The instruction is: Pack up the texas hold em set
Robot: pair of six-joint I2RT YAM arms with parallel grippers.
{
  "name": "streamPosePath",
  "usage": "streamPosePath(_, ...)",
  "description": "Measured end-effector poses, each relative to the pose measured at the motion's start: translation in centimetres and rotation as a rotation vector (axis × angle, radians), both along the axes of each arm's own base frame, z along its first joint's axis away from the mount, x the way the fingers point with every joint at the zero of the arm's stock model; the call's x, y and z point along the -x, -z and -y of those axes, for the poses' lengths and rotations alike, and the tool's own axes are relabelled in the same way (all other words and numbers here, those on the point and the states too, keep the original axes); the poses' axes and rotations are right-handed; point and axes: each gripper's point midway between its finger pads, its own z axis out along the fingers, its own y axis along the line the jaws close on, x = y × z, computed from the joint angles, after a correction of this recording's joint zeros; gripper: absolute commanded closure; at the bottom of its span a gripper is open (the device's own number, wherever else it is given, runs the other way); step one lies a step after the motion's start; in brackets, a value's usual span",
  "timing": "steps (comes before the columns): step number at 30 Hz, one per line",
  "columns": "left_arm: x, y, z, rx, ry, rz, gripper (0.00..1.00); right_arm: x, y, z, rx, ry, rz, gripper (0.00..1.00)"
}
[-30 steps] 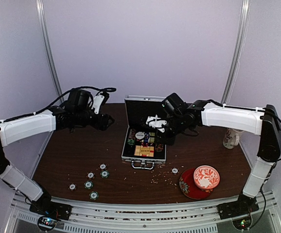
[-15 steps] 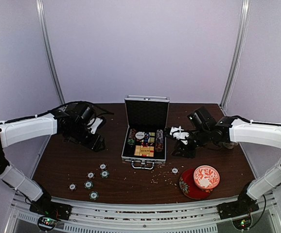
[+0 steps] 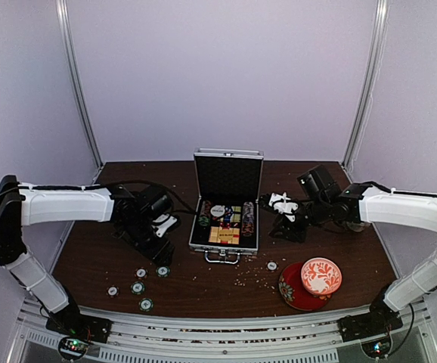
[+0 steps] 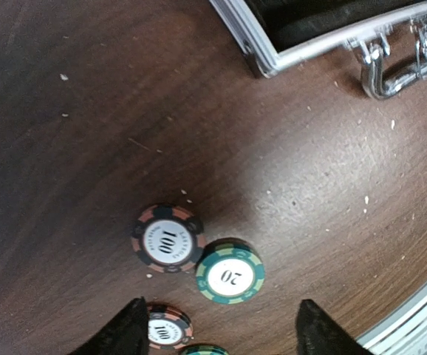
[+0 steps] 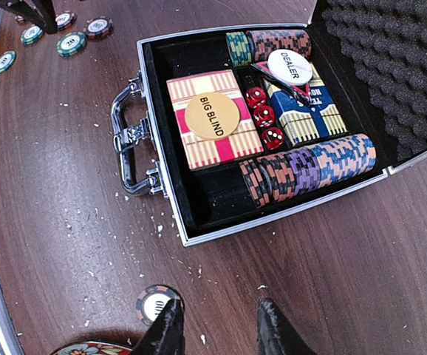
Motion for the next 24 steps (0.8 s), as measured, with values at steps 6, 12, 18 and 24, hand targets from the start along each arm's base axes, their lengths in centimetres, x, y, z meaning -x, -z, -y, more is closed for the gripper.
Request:
streamPosePath(6, 1.3, 1.6, 0.6, -0.047, 0.008, -0.041, 0.27, 0.0, 0.0, 0.0, 0.004, -0.008, 0.009, 0.65)
streamPosePath(12, 2.1, 3.3, 0.5, -0.106, 0.008, -0.068, 0.32, 0.0, 0.0, 0.0, 0.009, -0.016, 0.014, 0.64)
streamPosePath(18, 2.3, 4.2, 0.3, -0.140, 0.001, -0.074, 0.36, -0.1, 0.3, 0.0, 0.015, -0.019, 0.012, 0.64)
streamPosePath(24, 2.3, 4.3, 0.3, -0.147, -0.002, -0.074, 0.39, -0.1, 0.5, 0.0, 0.021, -0.018, 0.008, 0.64)
